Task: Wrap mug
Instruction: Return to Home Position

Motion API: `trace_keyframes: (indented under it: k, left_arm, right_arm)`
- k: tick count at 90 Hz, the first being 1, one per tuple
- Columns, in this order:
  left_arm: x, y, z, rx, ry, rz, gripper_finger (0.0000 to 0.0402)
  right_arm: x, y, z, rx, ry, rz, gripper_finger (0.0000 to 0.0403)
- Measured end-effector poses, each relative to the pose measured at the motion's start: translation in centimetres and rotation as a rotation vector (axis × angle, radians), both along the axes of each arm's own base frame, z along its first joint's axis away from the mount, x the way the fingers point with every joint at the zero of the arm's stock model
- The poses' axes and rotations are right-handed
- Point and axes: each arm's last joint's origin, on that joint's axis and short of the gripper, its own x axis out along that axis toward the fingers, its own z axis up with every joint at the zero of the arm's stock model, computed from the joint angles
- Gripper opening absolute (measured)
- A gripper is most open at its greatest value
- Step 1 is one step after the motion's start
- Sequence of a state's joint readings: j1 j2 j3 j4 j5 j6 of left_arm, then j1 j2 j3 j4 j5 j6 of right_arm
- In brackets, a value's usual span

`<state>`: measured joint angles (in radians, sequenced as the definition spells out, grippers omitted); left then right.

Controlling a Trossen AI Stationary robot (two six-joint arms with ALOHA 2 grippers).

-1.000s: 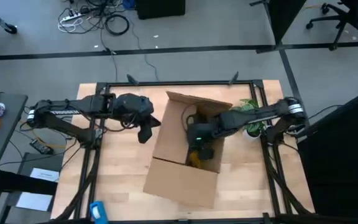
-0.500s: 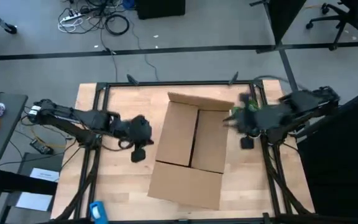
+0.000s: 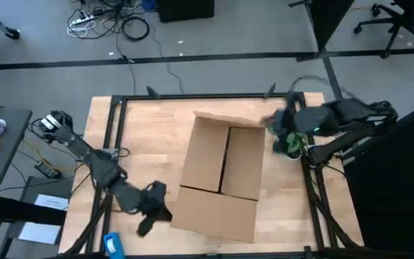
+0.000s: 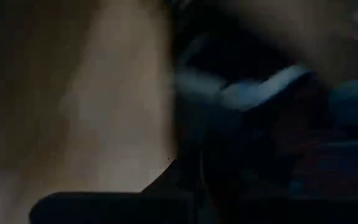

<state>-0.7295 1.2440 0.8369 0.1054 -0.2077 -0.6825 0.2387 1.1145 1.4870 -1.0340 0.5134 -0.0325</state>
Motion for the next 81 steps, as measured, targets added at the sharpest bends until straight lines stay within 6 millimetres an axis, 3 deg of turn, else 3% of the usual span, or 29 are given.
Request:
trace_keyframes:
  k: [9,18,28,40,49,60,81]
  left_arm:
    - [0.3,-0.6,2.6,0.113,-0.283,-0.06,0.0]
    - [0.8,-0.2,5.0,0.247,-0.431,0.024,0.0]
    - [1.8,1.3,6.4,0.358,-0.46,0.223,0.0]
    - [3.4,3.9,5.9,0.45,-0.376,0.438,0.0]
    - [4.5,6.4,5.2,0.434,-0.28,0.552,0.0]
    - [5.4,9.0,4.8,0.433,-0.205,0.656,0.0]
    - [5.9,11.4,3.3,0.519,-0.074,0.675,0.0]
  right_arm:
    - [1.8,0.9,-2.3,0.154,0.042,0.219,0.0001]
    - [3.3,2.0,-4.4,0.249,0.046,0.364,0.0001]
    - [4.3,2.7,-6.9,0.275,0.064,0.401,0.0001]
    - [4.9,2.9,-8.9,0.309,0.09,0.373,0.0001]
    - [4.6,2.9,-9.0,0.284,0.084,0.301,0.0]
    - [2.7,3.1,-7.7,0.134,0.088,0.191,0.0]
    - [-2.2,2.9,-4.3,-0.068,-0.114,0.002,0.0]
